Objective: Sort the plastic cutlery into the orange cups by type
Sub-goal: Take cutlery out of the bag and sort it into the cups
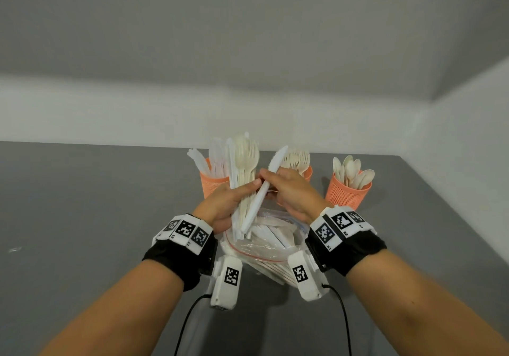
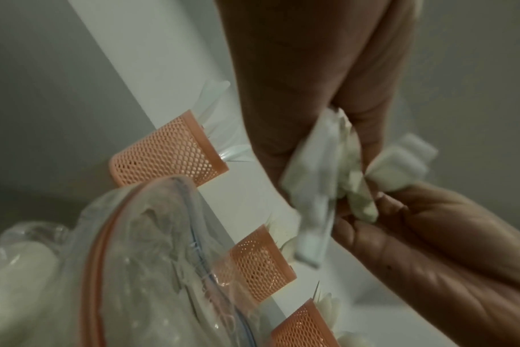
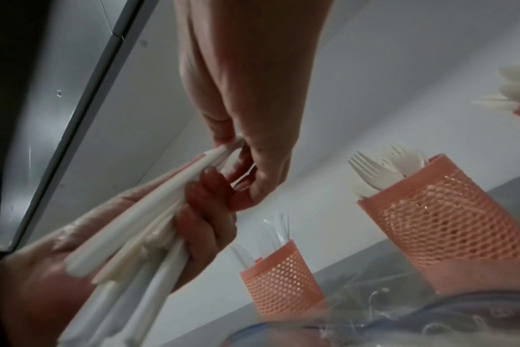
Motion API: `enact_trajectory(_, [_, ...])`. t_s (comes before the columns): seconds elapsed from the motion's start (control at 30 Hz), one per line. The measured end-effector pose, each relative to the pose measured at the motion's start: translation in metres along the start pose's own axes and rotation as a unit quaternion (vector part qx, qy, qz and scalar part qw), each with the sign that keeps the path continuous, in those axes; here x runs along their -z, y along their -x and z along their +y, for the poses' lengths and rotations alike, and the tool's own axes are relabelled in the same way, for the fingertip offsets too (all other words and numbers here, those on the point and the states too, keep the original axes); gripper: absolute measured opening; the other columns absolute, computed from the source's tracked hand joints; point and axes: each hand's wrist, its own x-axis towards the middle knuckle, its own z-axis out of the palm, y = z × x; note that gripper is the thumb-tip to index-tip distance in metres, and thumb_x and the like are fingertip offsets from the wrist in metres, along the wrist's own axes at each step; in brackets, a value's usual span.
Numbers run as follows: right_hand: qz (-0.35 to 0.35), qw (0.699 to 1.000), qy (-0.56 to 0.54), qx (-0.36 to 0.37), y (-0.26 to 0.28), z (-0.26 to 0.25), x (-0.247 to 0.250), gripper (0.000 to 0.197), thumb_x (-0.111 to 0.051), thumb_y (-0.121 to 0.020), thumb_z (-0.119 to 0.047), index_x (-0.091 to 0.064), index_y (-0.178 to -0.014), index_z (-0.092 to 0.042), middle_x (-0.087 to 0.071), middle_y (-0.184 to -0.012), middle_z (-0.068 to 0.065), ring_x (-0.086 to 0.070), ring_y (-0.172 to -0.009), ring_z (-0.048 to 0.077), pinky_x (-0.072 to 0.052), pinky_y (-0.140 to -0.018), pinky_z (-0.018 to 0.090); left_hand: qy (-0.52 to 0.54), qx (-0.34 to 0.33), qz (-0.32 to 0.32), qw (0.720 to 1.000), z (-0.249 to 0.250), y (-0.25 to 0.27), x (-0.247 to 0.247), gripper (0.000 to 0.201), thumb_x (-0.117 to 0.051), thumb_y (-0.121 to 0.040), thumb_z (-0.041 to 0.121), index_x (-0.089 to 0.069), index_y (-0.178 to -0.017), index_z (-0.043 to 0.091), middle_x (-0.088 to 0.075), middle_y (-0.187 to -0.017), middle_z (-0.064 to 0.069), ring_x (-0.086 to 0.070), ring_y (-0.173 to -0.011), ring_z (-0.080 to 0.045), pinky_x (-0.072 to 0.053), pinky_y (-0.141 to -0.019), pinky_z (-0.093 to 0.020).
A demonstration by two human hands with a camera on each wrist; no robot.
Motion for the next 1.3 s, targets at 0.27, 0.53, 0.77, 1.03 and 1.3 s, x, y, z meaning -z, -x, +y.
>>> enact_trajectory(0.27, [0.103,0.981,-0.162,0.025,-0.008,-0.010,-0.004,0.022,-0.039,-0.100,-0.018,-0.049,-0.083,-0.009,-0.042,-0.057,0.001,-0.043,-0.044,0.011,-0.042,-0.046,0.022,0.042,0.048,0.032,0.997,0.004,0.001,0.005,0.010,-0.051,-0.091,0.007,-0.060,-0.088,0.007,-0.066,-0.068,-0.004,-0.063,-0.055,-0.013,-0.055,-0.052,-0.026])
enact_trajectory(0.53, [-0.010,0.999,0.026,-0.033,-0.007,0.001,-0.017,0.008,-0.062,-0.088,-0.020,-0.063,-0.083,-0.014,-0.058,-0.051,-0.006,-0.043,-0.043,0.007,-0.028,-0.034,0.014,0.095,0.056,-0.025,0.994,0.004,0.007,0.009,0.018,-0.042,-0.092,0.007,-0.058,-0.084,0.011,-0.050,-0.049,0.000,-0.044,-0.037,-0.009,-0.043,-0.040,-0.020])
enact_trajectory(0.77, [0.009,0.998,-0.026,-0.064,-0.014,0.002,-0.019,0.013,-0.060,-0.088,-0.021,-0.066,-0.080,-0.012,-0.044,-0.056,0.000,-0.042,-0.042,0.007,-0.038,-0.040,0.019,0.089,0.106,-0.048,0.989,0.008,0.012,0.017,0.031,-0.033,-0.093,0.008,-0.063,-0.098,0.001,-0.075,-0.080,-0.010,-0.072,-0.066,-0.017,-0.059,-0.061,-0.027])
enact_trajectory(1.03, [-0.047,0.998,-0.033,-0.037,-0.016,0.002,-0.032,0.014,-0.057,-0.092,-0.021,-0.066,-0.086,-0.012,-0.060,-0.058,0.002,-0.056,-0.051,0.014,-0.047,-0.044,0.020,0.100,0.094,-0.024,0.990,0.013,0.014,0.025,0.029,-0.033,-0.090,0.003,-0.061,-0.098,-0.001,-0.074,-0.081,-0.011,-0.073,-0.073,-0.022,-0.060,-0.065,-0.030])
enact_trajectory(1.3, [-0.031,0.997,-0.051,-0.046,-0.034,0.013,-0.039,0.024,-0.051,-0.095,-0.026,-0.061,-0.093,-0.004,-0.047,-0.064,0.009,-0.043,-0.049,0.019,-0.042,-0.049,0.029,0.092,0.024,0.051,0.994,0.012,0.009,0.038,0.023,-0.040,-0.089,-0.005,-0.058,-0.102,-0.004,-0.067,-0.085,-0.021,-0.071,-0.072,-0.027,-0.059,-0.071,-0.038])
